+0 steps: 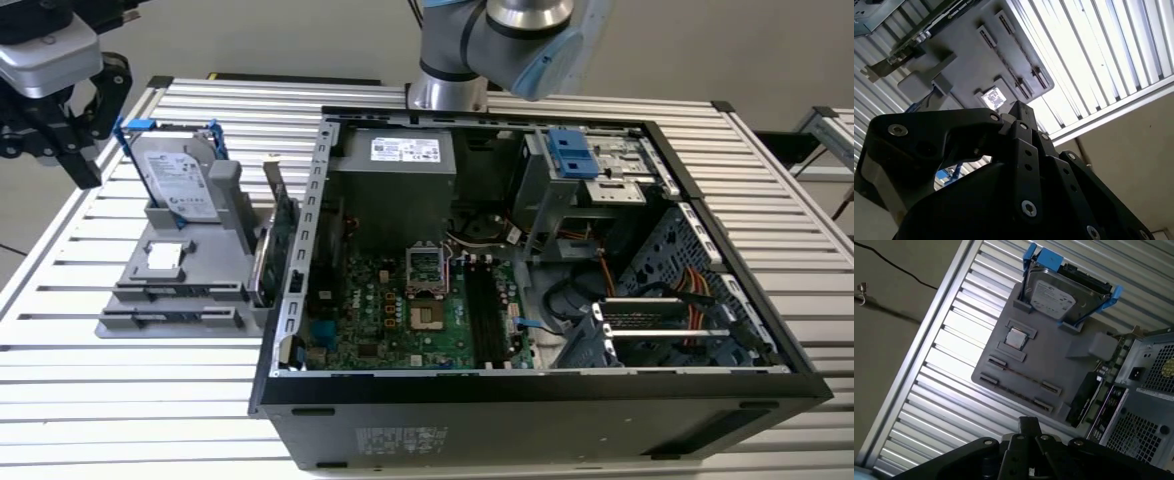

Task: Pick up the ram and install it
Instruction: 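Pick up the ram and move it above insertion slot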

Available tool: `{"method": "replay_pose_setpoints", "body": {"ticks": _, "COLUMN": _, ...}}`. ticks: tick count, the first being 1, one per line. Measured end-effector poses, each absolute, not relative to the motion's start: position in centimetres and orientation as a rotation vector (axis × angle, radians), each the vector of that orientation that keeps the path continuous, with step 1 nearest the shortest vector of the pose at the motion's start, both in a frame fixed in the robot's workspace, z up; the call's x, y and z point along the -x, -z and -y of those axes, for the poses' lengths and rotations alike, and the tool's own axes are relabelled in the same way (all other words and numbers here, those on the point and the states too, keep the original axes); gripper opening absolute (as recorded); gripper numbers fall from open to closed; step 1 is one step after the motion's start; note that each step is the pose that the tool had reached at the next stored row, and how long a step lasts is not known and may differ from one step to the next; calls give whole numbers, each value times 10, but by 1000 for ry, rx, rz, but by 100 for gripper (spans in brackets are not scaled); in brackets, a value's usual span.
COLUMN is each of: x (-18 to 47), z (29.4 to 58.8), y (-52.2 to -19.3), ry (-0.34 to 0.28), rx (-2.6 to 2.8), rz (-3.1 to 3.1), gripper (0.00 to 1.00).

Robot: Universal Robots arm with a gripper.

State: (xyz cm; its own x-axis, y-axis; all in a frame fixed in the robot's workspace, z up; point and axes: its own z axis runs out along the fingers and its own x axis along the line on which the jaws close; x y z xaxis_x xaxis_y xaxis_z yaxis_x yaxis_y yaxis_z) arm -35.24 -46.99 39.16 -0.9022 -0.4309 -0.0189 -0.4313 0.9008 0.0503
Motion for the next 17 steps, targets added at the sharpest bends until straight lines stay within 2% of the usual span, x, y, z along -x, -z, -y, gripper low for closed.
{"method": "replay_pose_setpoints", "body": {"ticks": 17, "x": 352, "z": 470, "y": -392, "ry": -84, "rx": 796, "rz": -3032, "gripper": 0}}
